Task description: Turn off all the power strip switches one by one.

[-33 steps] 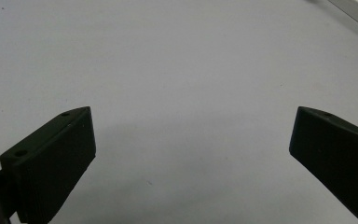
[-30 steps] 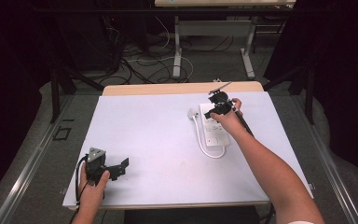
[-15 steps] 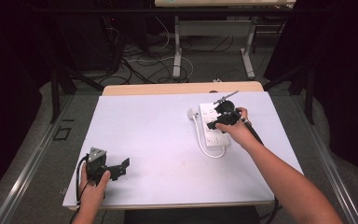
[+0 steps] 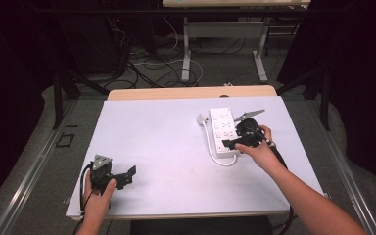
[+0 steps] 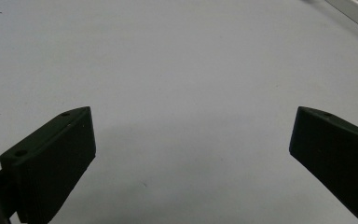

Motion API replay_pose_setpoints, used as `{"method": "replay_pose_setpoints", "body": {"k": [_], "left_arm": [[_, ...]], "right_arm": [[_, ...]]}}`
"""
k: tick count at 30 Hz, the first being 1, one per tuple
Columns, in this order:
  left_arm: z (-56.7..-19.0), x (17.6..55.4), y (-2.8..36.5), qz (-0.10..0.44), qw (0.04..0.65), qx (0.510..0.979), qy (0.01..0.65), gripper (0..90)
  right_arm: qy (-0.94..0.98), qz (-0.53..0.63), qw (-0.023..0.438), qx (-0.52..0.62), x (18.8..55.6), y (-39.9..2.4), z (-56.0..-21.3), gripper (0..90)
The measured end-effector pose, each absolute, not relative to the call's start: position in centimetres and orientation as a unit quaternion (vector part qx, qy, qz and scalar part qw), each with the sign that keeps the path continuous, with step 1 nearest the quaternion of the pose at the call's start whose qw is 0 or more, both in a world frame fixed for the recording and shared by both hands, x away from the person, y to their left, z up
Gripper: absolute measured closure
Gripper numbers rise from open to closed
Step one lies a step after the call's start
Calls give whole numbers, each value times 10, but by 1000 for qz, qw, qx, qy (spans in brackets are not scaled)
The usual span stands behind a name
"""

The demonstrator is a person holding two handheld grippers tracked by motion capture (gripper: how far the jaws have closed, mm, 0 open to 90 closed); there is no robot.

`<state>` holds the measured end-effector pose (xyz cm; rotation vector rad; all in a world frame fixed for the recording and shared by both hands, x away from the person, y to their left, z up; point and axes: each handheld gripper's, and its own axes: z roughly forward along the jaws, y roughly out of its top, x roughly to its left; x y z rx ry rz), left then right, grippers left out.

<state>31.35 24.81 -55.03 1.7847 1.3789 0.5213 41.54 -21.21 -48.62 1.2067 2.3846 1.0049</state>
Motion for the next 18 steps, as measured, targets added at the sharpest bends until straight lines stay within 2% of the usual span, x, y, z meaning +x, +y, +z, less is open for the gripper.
{"method": "replay_pose_setpoints", "body": {"k": [3,8,12,18], "left_arm": [[-550,313,248,206,402,706,545,2],[-550,313,248,206,402,705,547,2],[-550,314,248,207,401,706,546,2],[-550,313,248,205,402,703,549,3]], "right_arm": [[814,365,149,426,405,-220,-490,153],[799,385,159,434,388,-232,-501,128],[785,393,169,449,376,-240,-512,9],[765,407,181,465,359,-252,-521,0]]}}
